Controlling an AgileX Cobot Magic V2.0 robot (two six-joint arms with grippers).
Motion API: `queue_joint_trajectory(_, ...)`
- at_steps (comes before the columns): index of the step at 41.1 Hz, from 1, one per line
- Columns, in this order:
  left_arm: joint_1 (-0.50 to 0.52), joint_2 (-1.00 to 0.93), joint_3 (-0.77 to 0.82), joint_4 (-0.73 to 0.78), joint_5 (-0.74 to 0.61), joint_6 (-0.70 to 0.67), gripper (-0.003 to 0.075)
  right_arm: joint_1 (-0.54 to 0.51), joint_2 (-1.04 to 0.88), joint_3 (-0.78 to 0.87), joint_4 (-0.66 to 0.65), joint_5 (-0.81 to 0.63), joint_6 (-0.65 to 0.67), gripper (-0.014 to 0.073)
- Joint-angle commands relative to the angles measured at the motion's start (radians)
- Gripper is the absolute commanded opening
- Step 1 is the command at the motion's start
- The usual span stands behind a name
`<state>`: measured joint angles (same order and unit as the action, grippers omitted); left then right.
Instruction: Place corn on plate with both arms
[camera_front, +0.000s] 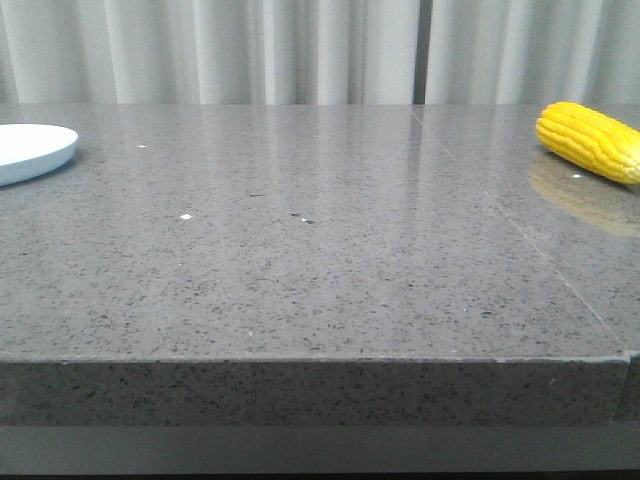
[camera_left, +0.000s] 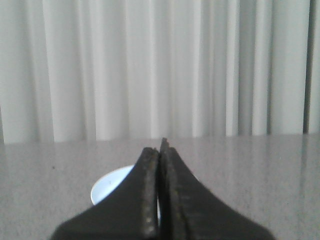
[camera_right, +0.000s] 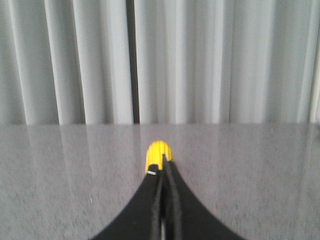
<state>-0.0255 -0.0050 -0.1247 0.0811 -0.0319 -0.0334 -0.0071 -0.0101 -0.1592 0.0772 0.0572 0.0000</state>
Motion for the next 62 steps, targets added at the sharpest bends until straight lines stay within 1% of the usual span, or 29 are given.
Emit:
queue_joint_trajectory(1, -0.007, -0.005, -0.132, 0.001, -0.029, -0.013, -0.0020, -0.005, 0.015, -0.140, -0.002, 0.023, 0.000, -0.0067)
queue_joint_trajectory(9, -0.007, 0.088, -0.367, 0.001, 0.095, -0.013, -0.0020, -0.005, 0.158, -0.373, -0.002, 0.225, 0.000, -0.0067)
queue_joint_trajectory(16, -0.007, 0.218, -0.539, 0.001, 0.301, -0.013, -0.0020, -0.005, 0.301, -0.519, -0.002, 0.374, 0.000, -0.0067)
queue_joint_trajectory(20, -0.007, 0.290, -0.592, 0.001, 0.387, -0.013, -0.0020, -0.005, 0.374, -0.566, -0.002, 0.436, 0.000, -0.0067)
queue_joint_trajectory(29, -0.007, 0.405, -0.601, 0.001, 0.494, -0.013, -0.0020, -0.005, 0.503, -0.573, -0.002, 0.523, 0.000, -0.0067)
queue_joint_trajectory(35, -0.007, 0.458, -0.601, 0.001, 0.543, -0.013, -0.0020, -0.005, 0.566, -0.570, -0.002, 0.535, 0.000, -0.0067)
queue_joint_trajectory(47, -0.007, 0.507, -0.599, -0.003, 0.568, -0.013, -0.0020, -0.005, 0.625, -0.559, -0.003, 0.539, 0.000, -0.0067)
queue_joint_trajectory(52, -0.007, 0.508, -0.598, -0.003, 0.591, -0.013, -0.0020, -0.005, 0.638, -0.559, -0.003, 0.543, 0.000, -0.0054)
queue_joint_trajectory(54, -0.007, 0.513, -0.598, 0.001, 0.596, -0.013, -0.0017, -0.005, 0.645, -0.559, -0.003, 0.549, 0.000, -0.0013)
queue_joint_trajectory(55, -0.007, 0.515, -0.598, 0.006, 0.601, -0.013, -0.0011, -0.005, 0.648, -0.559, -0.003, 0.555, -0.010, 0.0027)
queue_joint_trajectory(57, -0.007, 0.522, -0.598, 0.006, 0.605, -0.010, 0.0025, -0.005, 0.654, -0.559, -0.003, 0.566, -0.021, 0.0125)
queue_joint_trajectory(59, -0.007, 0.529, -0.598, 0.006, 0.608, 0.014, 0.0088, -0.005, 0.661, -0.559, -0.003, 0.573, -0.031, 0.0248)
queue_joint_trajectory(60, -0.007, 0.531, -0.598, 0.006, 0.609, 0.023, 0.0136, -0.005, 0.666, -0.559, -0.003, 0.577, -0.034, 0.0323)
queue_joint_trajectory(62, -0.007, 0.540, -0.598, 0.006, 0.613, 0.033, 0.0237, -0.005, 0.670, -0.559, -0.003, 0.583, -0.033, 0.0443)
